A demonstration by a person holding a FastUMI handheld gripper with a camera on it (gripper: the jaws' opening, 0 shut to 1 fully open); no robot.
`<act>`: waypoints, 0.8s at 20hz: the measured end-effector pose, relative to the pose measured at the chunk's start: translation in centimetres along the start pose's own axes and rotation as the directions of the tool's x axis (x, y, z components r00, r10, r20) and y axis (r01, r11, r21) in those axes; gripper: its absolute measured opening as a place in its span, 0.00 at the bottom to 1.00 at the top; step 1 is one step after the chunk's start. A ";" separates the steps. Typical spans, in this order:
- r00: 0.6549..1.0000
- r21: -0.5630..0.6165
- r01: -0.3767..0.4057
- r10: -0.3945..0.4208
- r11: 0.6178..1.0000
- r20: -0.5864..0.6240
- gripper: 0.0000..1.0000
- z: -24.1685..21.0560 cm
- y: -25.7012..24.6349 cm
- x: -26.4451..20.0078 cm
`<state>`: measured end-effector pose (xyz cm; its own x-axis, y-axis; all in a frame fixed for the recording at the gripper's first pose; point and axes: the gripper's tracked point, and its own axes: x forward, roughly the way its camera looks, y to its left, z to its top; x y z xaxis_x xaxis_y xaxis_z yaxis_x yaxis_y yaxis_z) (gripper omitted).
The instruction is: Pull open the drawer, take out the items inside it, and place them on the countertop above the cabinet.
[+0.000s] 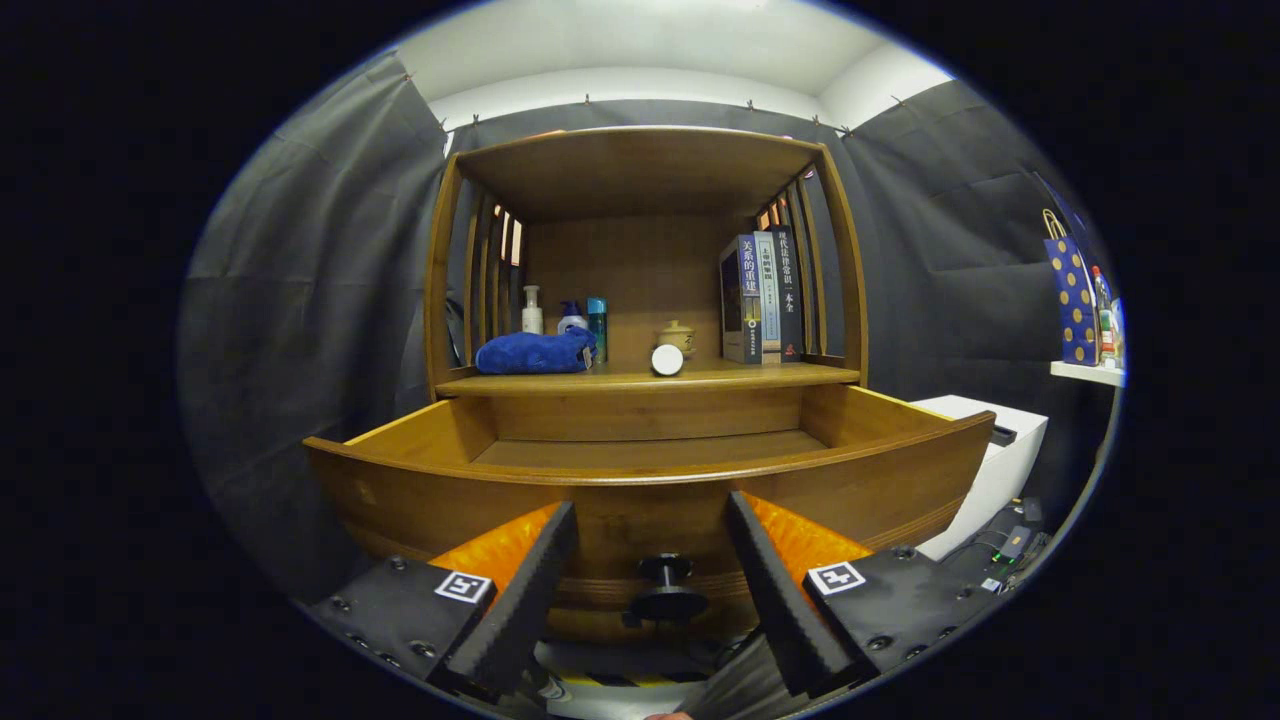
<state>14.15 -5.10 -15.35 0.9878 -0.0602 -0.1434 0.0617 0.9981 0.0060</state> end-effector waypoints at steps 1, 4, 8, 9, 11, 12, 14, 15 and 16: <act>1.000 0.015 -0.004 0.004 1.000 -0.009 0.99 0.0 0.0 0.6; 1.000 0.001 -0.001 0.001 1.000 -0.027 0.98 0.5 0.1 2.5; 0.999 -0.004 -0.001 0.001 1.000 -0.036 0.98 1.3 0.2 4.8; 1.000 -0.008 0.000 0.000 1.000 -0.030 0.98 1.6 0.3 5.0; 0.999 -0.025 0.002 -0.003 1.000 -0.042 0.98 1.6 0.5 5.8; 0.999 -0.025 0.004 -0.005 1.000 -0.037 0.98 1.9 0.5 6.8; 0.999 -0.036 0.005 -0.007 0.999 -0.041 0.98 2.0 0.4 7.8; 0.999 -0.041 0.006 -0.008 0.999 -0.036 0.98 2.1 0.3 8.5; 0.999 -0.051 0.007 -0.009 0.999 -0.033 0.98 2.2 0.4 9.2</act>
<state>23.54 -5.27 -14.48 0.9820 -0.0686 -0.1757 0.0615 0.9971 -0.0459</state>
